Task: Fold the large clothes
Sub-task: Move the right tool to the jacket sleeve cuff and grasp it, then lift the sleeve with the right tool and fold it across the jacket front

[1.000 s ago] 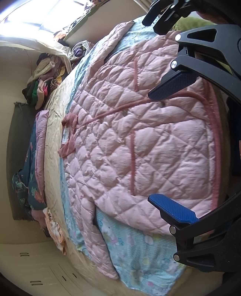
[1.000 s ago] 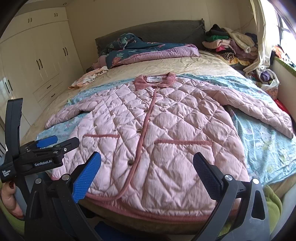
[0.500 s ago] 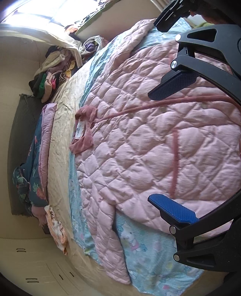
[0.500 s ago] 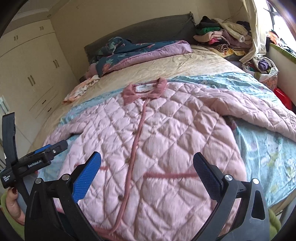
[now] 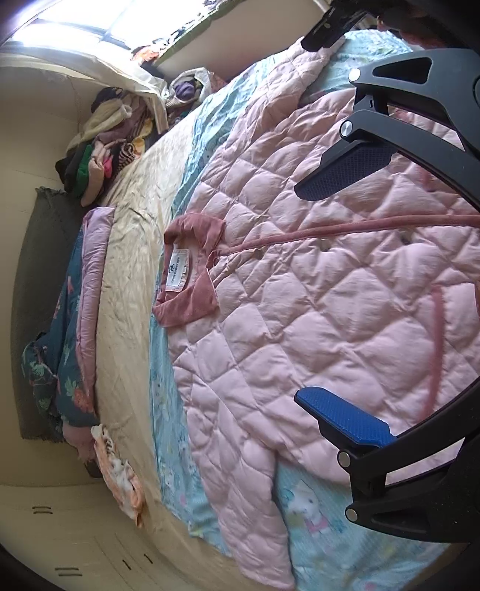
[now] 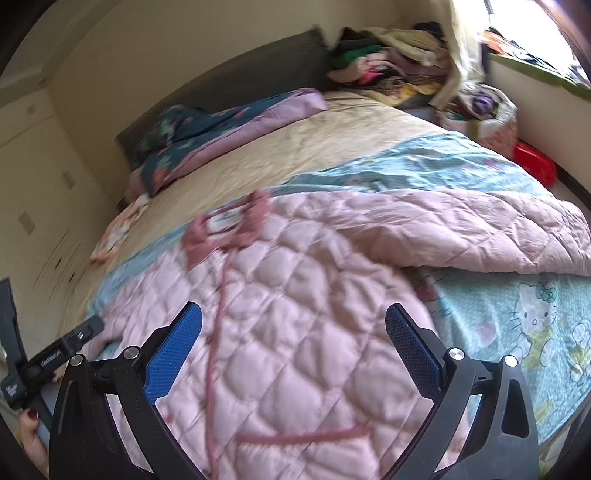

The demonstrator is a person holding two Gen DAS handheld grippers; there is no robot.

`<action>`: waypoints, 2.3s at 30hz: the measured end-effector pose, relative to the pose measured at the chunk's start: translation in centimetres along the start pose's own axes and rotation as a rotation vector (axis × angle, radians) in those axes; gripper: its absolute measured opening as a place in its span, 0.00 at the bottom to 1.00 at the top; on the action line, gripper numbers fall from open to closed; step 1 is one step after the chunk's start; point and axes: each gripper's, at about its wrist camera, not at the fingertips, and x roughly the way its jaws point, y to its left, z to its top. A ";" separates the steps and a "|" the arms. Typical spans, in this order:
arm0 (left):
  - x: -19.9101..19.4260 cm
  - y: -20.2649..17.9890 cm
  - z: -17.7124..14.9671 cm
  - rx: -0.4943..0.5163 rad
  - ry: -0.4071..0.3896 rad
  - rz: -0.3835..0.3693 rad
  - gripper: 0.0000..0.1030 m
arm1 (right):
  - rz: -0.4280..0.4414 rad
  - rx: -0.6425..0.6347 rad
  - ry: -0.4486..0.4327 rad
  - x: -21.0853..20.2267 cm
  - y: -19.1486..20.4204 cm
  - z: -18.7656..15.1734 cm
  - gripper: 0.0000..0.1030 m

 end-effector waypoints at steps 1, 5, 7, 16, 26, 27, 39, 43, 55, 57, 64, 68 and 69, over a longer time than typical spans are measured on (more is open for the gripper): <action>0.5 -0.2 0.2 0.002 0.003 0.000 0.92 | -0.009 0.024 -0.005 0.4 -1.0 0.4 0.96; 3.2 -1.0 1.6 -0.002 0.017 -0.004 0.92 | -0.082 0.118 -0.021 1.8 -4.9 1.6 0.96; 4.2 -1.5 2.1 -0.007 0.016 -0.001 0.92 | -0.108 0.172 -0.025 2.6 -7.1 2.0 0.96; 9.3 -4.3 3.6 0.027 0.056 0.020 0.92 | -0.259 0.436 -0.039 5.7 -18.3 2.9 0.96; 14.1 -6.5 4.1 0.060 0.118 0.033 0.92 | -0.385 0.664 -0.078 6.4 -28.6 2.7 0.96; 14.5 -6.5 4.3 0.057 0.121 0.039 0.92 | -0.390 0.684 -0.089 6.3 -29.5 2.7 0.96; 15.9 -4.9 7.4 0.046 0.106 0.101 0.92 | -0.400 0.828 -0.247 5.0 -35.5 3.1 0.66; 15.0 -4.5 7.5 0.059 0.085 0.103 0.92 | -0.340 0.757 -0.311 4.1 -34.6 4.6 0.26; 10.8 -3.5 9.8 0.043 -0.006 0.027 0.92 | -0.153 0.207 -0.474 -0.2 -19.6 14.1 0.17; 10.1 -3.4 10.1 0.058 -0.011 0.024 0.92 | -0.112 0.138 -0.489 -0.6 -17.0 15.0 0.16; 8.0 -1.2 11.1 0.029 -0.025 -0.033 0.92 | -0.008 -0.042 -0.489 -0.7 -9.9 16.9 0.16; 7.3 0.6 11.6 0.007 -0.027 -0.048 0.92 | 0.044 -0.114 -0.463 -0.1 -6.5 17.0 0.16; 7.2 1.0 11.6 -0.002 -0.028 -0.051 0.92 | 0.049 -0.131 -0.459 0.2 -5.1 17.0 0.16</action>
